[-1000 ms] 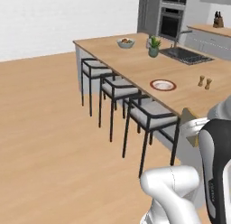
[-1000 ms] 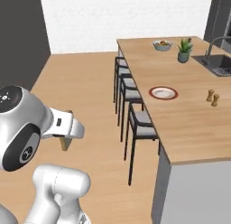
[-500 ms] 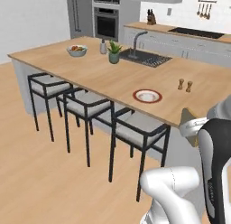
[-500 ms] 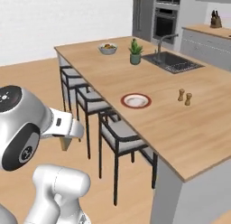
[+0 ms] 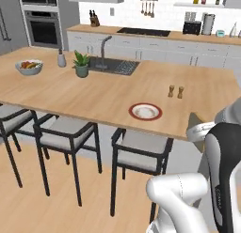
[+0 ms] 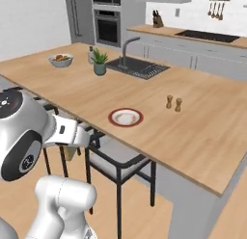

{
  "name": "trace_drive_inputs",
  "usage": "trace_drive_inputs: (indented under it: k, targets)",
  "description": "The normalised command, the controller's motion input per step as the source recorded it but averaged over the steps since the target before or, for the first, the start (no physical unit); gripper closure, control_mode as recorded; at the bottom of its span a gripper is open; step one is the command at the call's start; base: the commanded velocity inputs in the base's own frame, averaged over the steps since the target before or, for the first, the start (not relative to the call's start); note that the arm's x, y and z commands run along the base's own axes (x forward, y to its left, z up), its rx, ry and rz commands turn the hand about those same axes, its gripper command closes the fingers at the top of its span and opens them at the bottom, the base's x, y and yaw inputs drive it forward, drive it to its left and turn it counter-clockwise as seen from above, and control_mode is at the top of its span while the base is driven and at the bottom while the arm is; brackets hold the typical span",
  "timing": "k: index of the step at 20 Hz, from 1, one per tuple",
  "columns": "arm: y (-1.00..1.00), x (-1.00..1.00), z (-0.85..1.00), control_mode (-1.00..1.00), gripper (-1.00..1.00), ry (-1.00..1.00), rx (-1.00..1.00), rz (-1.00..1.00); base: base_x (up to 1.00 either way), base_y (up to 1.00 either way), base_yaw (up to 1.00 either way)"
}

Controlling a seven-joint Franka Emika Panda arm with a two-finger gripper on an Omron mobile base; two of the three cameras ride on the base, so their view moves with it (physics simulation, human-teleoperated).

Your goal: Start the toaster. Once the lever pops up, take the bread to the plate on the dining counter.

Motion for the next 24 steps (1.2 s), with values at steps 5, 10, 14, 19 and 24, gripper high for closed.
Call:
trace_drive_inputs:
  k: [5, 10, 14, 19, 24]
  targets:
    - [0.00, 0.00, 0.00, 1.00, 1.00, 0.00, 0.00, 0.00, 0.40, 0.59, -0.51]
    - [0.00, 0.00, 0.00, 1.00, 1.00, 0.00, 0.00, 0.00, 0.42, 0.67, -0.40]
    - [0.00, 0.00, 0.00, 1.00, 1.00, 0.00, 0.00, 0.00, 0.20, 0.74, -0.26]
    - [0.00, 0.00, 0.00, 1.00, 1.00, 0.00, 0.00, 0.00, 0.51, 0.39, -0.21]
    - [0.00, 0.00, 0.00, 1.00, 1.00, 0.00, 0.00, 0.00, 0.67, -0.01, -0.15]
